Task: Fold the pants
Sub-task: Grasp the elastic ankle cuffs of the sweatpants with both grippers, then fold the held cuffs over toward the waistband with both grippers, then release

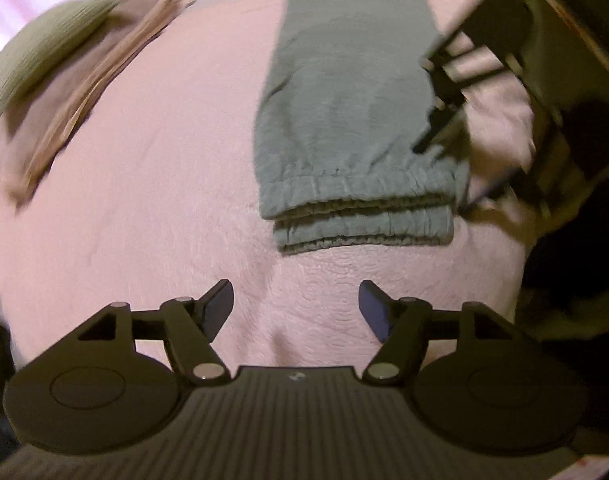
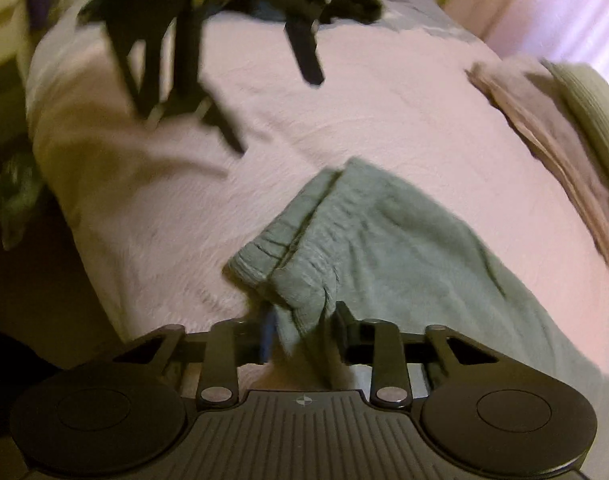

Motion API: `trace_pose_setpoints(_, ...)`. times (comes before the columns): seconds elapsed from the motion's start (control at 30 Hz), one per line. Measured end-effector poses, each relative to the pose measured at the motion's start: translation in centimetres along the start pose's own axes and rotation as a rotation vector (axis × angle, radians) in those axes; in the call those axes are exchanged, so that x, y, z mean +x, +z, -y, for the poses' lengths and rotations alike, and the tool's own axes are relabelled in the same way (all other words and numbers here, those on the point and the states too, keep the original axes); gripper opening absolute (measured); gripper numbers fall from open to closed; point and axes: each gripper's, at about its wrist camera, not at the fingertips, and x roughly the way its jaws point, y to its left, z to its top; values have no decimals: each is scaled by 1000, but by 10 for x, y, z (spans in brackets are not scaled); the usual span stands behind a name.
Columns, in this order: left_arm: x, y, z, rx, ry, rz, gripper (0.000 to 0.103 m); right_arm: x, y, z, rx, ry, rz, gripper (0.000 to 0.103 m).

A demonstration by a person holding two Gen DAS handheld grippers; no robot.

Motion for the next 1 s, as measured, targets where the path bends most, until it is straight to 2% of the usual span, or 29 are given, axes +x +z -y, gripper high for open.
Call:
trace_pose_setpoints(0.17, 11, 7, 11, 333, 19, 101, 87, -32, 14, 46, 220, 34, 27, 19)
trace_pose_setpoints(0.23, 18, 8, 18, 481, 35, 151, 87, -41, 16, 61, 279, 40, 41, 18)
trace_pose_setpoints(0.3, 27, 9, 22, 605, 50, 192, 87, -48, 18, 66, 278, 44, 48, 18)
trace_pose_setpoints(0.37, 37, 12, 21, 690, 59, 234, 87, -52, 18, 71, 291, 59, 48, 18)
trace_pose_setpoints(0.47, 48, 22, 12, 753, 45, 262, 86, -61, 16, 77, 316, 70, 53, 18)
trace_pose_setpoints(0.53, 50, 31, 5, 790, 17, 256, 64, -68, 16, 79, 347, 69, 62, 18)
trace_pose_setpoints(0.57, 50, 37, 2, 810, 6, 239, 37, -74, 15, 85, 377, 68, 74, 18)
trace_pose_setpoints(0.63, 42, 50, -9, 834, -19, 236, 30, -90, 16, 100, 436, 57, 103, 18)
trace_pose_setpoints(0.7, 31, 72, -23, 836, -32, 235, 22, -112, 11, 117, 519, 40, 151, 18)
trace_pose_setpoints(0.8, 10, 126, -51, 812, -42, 250, 21, -150, -4, 150, 644, -3, 238, 18)
trace_pose_setpoints(0.9, -6, 197, -75, 836, -86, 259, 21, -188, -35, 192, 793, -62, 320, 18)
trace_pose_setpoints(1.0, -5, 283, -85, 887, -127, 267, 21, -216, -81, 238, 948, -105, 388, 18)
